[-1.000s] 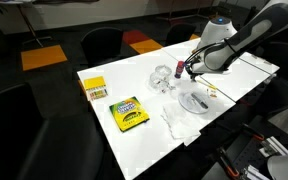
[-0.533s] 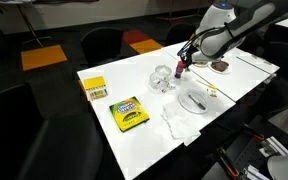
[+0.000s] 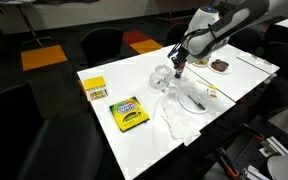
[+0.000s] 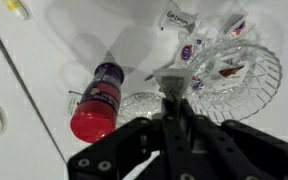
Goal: Remove one sachet from the white plate and put it in the glass bowl
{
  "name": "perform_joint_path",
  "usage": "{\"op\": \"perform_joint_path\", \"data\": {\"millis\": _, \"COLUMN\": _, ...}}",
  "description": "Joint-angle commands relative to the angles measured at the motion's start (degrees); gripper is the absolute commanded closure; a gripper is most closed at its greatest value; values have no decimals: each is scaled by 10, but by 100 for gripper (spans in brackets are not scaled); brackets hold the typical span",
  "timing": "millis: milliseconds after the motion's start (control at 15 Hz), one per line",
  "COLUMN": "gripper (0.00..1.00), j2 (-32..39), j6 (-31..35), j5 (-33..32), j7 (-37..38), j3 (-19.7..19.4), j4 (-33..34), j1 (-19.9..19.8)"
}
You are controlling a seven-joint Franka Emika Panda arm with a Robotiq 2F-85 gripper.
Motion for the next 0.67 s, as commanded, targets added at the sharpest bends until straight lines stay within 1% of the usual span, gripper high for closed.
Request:
{"op": "perform_joint_path", "data": {"millis": 0, "gripper": 98, "j2": 56, "j6": -36, "j5": 17, "j7": -89, "j3": 44, "j4": 72, "j1": -42}}
{"op": "perform_joint_path", "data": {"millis": 67, "gripper": 98, "j2": 66, "j6": -39, "j5": 16, "j7": -107, "j3": 52, "j4": 85, "j1": -47}}
{"op": "perform_joint_path", "data": {"millis": 333, "gripper": 98, "j2": 89, "j6": -29, "j5": 29, "j7": -191, "j3": 103, "j4": 113, "j1": -82}}
{"op": "perform_joint_path", "data": {"millis": 600, "gripper": 98, "j2": 103, "j6": -35, "j5": 71, "j7": -268, "j3": 166, "j4": 133, "j1": -129}}
